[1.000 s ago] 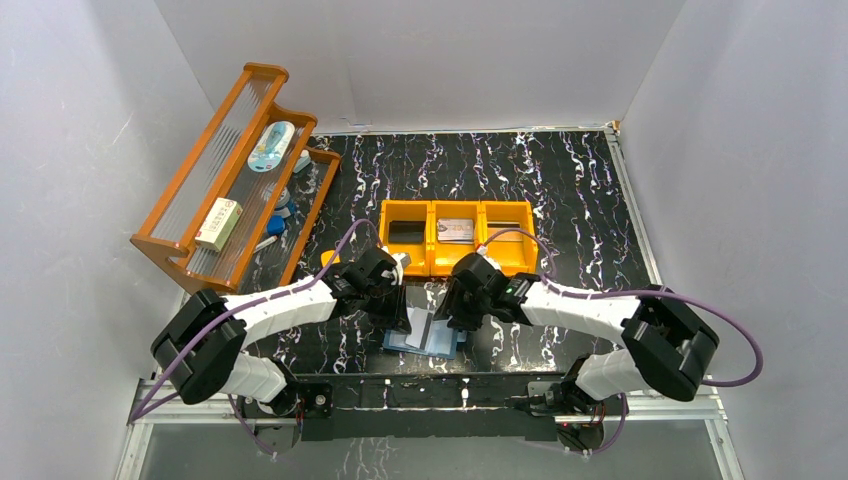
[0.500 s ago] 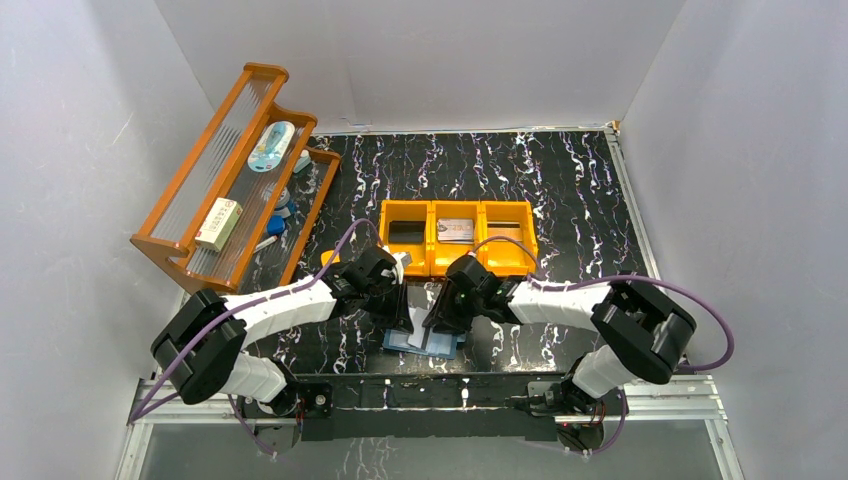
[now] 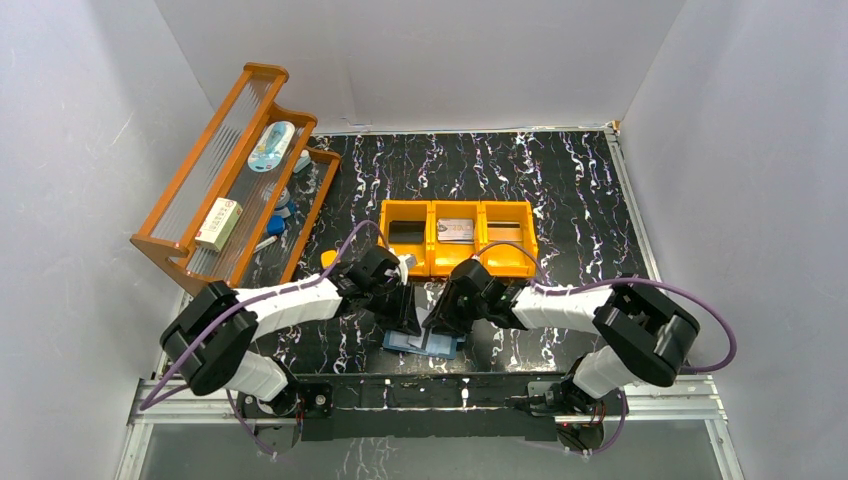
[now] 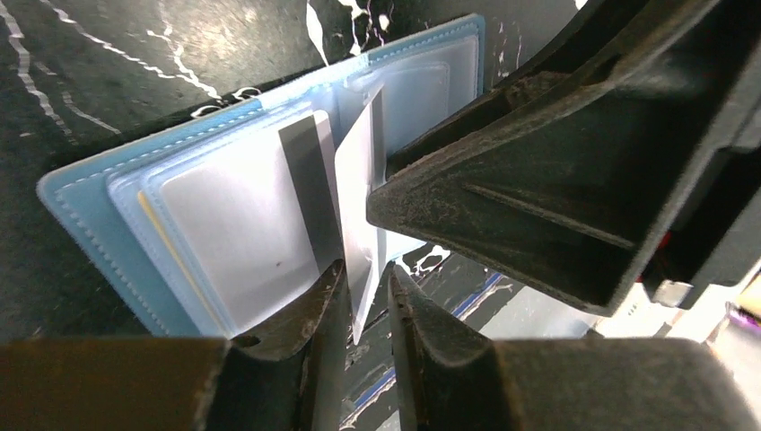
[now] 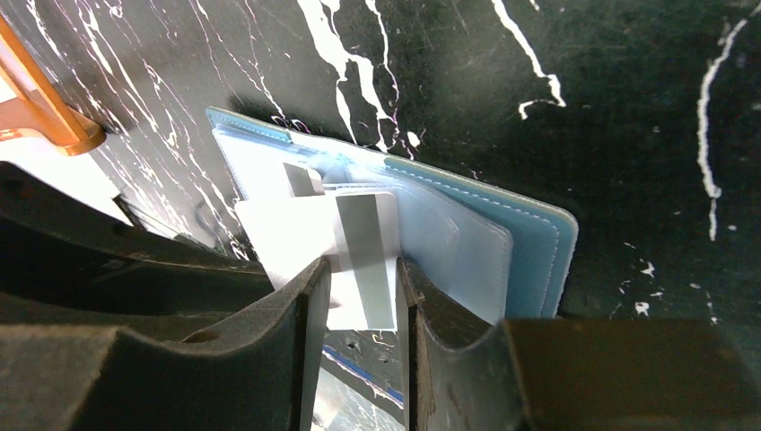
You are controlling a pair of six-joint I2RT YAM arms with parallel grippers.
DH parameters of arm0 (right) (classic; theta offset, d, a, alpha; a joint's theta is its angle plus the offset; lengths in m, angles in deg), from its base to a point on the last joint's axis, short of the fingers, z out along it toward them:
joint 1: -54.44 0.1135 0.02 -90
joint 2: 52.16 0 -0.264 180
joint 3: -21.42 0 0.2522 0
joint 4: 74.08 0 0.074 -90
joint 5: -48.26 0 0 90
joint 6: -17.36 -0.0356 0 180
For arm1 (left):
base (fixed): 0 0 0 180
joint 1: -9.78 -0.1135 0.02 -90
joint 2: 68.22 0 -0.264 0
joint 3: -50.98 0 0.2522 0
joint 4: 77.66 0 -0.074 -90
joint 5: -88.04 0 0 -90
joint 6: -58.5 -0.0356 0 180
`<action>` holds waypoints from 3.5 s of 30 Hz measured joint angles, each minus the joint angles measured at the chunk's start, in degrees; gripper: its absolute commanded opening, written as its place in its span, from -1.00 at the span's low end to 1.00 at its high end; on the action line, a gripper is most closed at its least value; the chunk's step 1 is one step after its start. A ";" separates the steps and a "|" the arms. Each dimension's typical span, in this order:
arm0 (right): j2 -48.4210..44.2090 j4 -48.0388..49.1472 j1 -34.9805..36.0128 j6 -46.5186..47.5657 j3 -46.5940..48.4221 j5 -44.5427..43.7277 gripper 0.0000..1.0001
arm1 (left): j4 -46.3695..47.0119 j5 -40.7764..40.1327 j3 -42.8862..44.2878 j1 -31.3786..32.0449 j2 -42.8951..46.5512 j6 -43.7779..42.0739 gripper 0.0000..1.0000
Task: Take the credit cards out of the card holder
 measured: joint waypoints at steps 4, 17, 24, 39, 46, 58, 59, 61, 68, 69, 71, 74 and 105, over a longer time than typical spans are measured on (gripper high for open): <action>-0.94 -0.09 0.00 -0.35 -0.63 -0.42 -0.15 | 0.24 2.29 0.24 0.00 -3.32 -0.85 -0.80; -7.69 -13.25 -0.83 4.76 2.97 -2.43 -0.02 | -3.04 -0.66 1.05 0.00 0.79 -1.27 -0.92; -9.22 -14.38 -0.83 5.95 4.92 -2.38 -0.01 | -6.97 -4.11 3.13 0.00 4.04 -1.90 -0.91; -3.89 -8.61 -0.79 5.55 5.99 2.25 -0.15 | -18.05 -21.18 3.91 -0.04 16.20 -0.79 -0.97; 4.11 -5.14 -0.66 5.99 10.05 4.31 -0.16 | -22.21 -26.60 3.89 -0.39 21.44 0.28 -0.97; 5.79 -5.14 -0.31 6.14 7.74 3.56 -0.14 | -22.80 -26.10 3.58 -0.39 22.38 0.87 -0.97; 5.31 -5.16 -0.31 5.99 7.10 3.52 -0.14 | -22.75 -25.83 3.58 -0.39 22.34 0.87 -0.97; 4.61 -5.73 -0.31 5.99 6.91 3.04 -0.12 | -22.51 -25.42 3.58 -0.39 22.01 0.81 -0.97; 2.51 -7.34 -0.31 9.16 7.23 2.16 -0.01 | -21.05 -22.67 3.58 -0.42 20.98 0.59 -1.00; 0.76 -7.76 -0.31 10.12 7.52 1.95 0.20 | -20.46 -22.29 3.58 -0.39 21.05 0.57 -1.00; -3.15 -7.56 -0.31 11.50 7.48 1.20 0.42 | -19.15 -20.79 3.58 -0.74 21.57 0.42 -1.00; -14.67 -3.26 -0.26 12.90 3.26 -2.78 0.67 | -15.52 -11.50 3.32 -7.89 23.63 -0.04 -1.00; -18.93 23.47 -12.20 9.25 -1.90 21.57 0.15 | 37.99 30.75 -16.00 -24.44 25.66 26.93 -1.00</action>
